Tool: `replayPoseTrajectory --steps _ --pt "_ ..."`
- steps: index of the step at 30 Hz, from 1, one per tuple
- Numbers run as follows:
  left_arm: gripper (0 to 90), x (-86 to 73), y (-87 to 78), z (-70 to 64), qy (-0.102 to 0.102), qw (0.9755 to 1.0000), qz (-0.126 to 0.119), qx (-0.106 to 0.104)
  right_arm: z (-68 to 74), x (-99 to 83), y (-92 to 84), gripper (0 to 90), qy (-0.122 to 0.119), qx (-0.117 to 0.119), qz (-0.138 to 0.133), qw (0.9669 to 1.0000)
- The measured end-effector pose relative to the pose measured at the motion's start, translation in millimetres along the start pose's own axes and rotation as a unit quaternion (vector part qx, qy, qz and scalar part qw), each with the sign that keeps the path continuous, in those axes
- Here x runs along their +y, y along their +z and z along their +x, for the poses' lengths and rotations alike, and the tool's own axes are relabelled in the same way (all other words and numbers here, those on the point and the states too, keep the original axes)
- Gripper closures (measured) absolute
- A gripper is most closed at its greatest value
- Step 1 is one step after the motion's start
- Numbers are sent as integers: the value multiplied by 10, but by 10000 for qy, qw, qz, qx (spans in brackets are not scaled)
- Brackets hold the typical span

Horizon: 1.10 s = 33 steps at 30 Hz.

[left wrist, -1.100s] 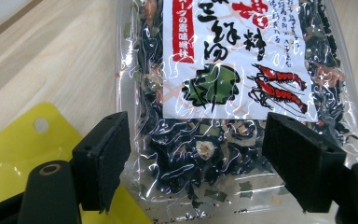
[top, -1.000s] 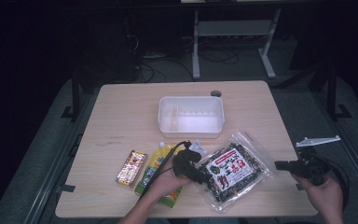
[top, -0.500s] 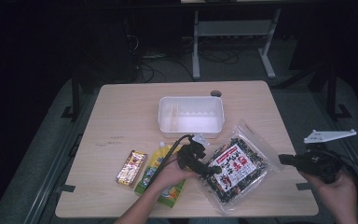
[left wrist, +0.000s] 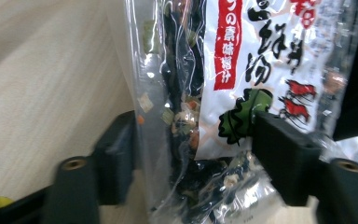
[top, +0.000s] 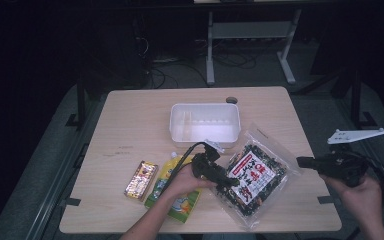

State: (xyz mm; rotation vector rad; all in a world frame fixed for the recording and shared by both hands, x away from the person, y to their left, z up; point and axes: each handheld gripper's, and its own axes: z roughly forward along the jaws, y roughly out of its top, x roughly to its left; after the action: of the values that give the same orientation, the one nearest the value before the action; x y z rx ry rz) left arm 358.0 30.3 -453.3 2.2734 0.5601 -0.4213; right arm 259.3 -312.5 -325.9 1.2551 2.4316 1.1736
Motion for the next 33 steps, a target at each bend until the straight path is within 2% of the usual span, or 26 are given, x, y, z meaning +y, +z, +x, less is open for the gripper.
replayPoseTrajectory --steps 1,4,6,9,15,16,20,29,33 --pt "404 -4 -11 10 37 10000 -22 -79 -16 10 6 900 31 40 -35 10000" --pt "452 -4 -15 9 38 9999 -31 -88 -45 23 16 900 88 109 -57 9999" --pt "557 -10 -34 20 32 9999 -46 -153 -55 41 28 900 54 42 -56 10000" --pt "649 -37 -62 23 52 9997 -125 -220 -87 52 14 900 91 60 -101 9999" --pt "718 -72 -112 -34 258 9991 -238 -224 -149 52 35 900 156 16 -89 9998" --pt "720 -72 -112 -34 258 9991 -238 -224 -149 52 35 900 156 16 -89 9998" --pt "729 -80 -148 -102 481 9984 -288 -43 -213 45 19 899 253 121 -199 9994" --pt "732 -112 -175 -177 688 9967 -406 152 -312 8 23 889 337 238 -305 9987" --pt "742 -114 -183 -206 798 9957 -398 257 -393 -31 69 801 439 281 -329 9981"
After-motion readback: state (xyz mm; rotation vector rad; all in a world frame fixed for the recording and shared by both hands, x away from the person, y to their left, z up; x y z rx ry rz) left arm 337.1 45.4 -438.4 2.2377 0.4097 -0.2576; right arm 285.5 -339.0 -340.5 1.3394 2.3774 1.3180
